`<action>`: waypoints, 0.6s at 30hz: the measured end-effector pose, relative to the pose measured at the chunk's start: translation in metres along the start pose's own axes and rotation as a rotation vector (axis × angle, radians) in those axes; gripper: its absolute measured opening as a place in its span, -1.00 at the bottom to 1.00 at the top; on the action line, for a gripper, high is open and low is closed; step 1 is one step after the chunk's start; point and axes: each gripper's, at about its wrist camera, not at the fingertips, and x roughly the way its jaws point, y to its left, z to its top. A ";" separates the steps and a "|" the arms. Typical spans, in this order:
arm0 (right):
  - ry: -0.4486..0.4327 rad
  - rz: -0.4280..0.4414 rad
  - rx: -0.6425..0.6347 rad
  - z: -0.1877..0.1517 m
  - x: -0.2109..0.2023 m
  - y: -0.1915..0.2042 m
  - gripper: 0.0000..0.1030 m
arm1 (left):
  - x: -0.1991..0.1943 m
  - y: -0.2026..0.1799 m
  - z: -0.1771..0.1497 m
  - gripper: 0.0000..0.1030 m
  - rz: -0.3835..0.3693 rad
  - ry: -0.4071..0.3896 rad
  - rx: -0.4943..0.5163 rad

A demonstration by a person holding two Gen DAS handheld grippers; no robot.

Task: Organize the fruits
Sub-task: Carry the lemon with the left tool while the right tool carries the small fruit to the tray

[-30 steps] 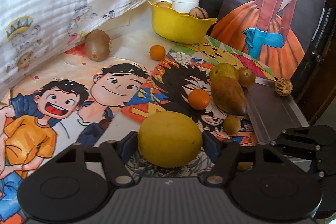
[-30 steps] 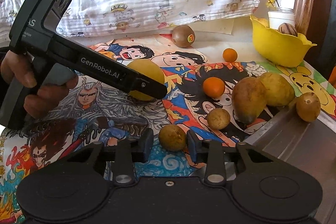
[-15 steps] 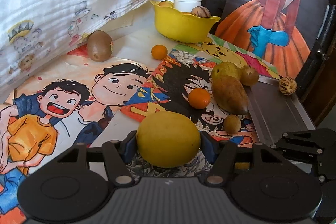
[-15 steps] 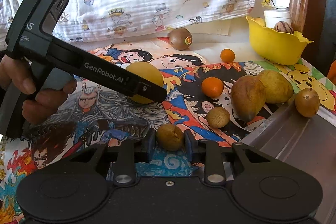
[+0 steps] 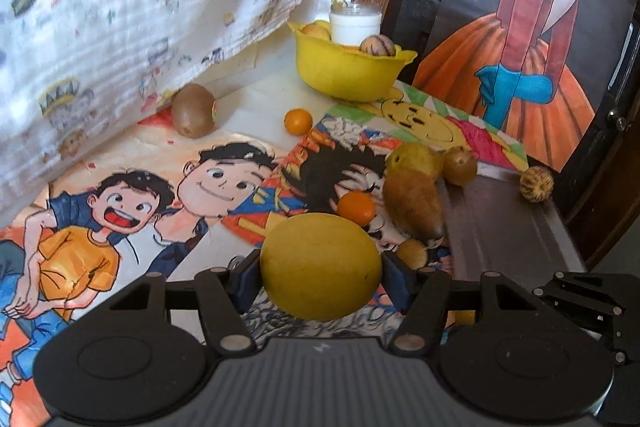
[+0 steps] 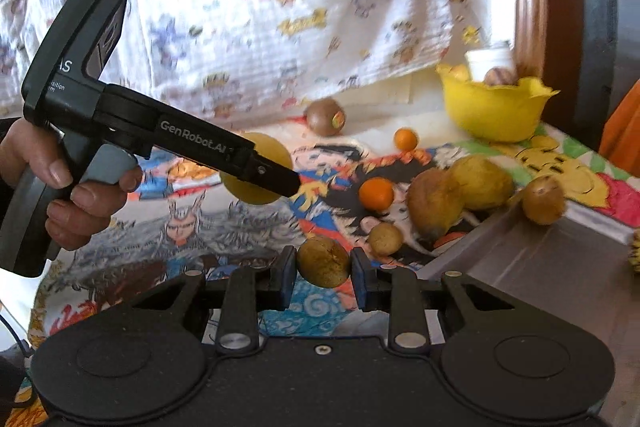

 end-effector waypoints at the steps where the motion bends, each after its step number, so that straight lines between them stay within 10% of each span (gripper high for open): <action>1: -0.015 -0.009 0.005 0.001 -0.007 -0.003 -0.40 | -0.003 -0.003 0.003 0.28 0.001 -0.007 0.002; 18: -0.122 -0.316 0.031 -0.006 -0.069 -0.095 -0.40 | 0.002 -0.094 0.049 0.28 -0.134 -0.114 0.071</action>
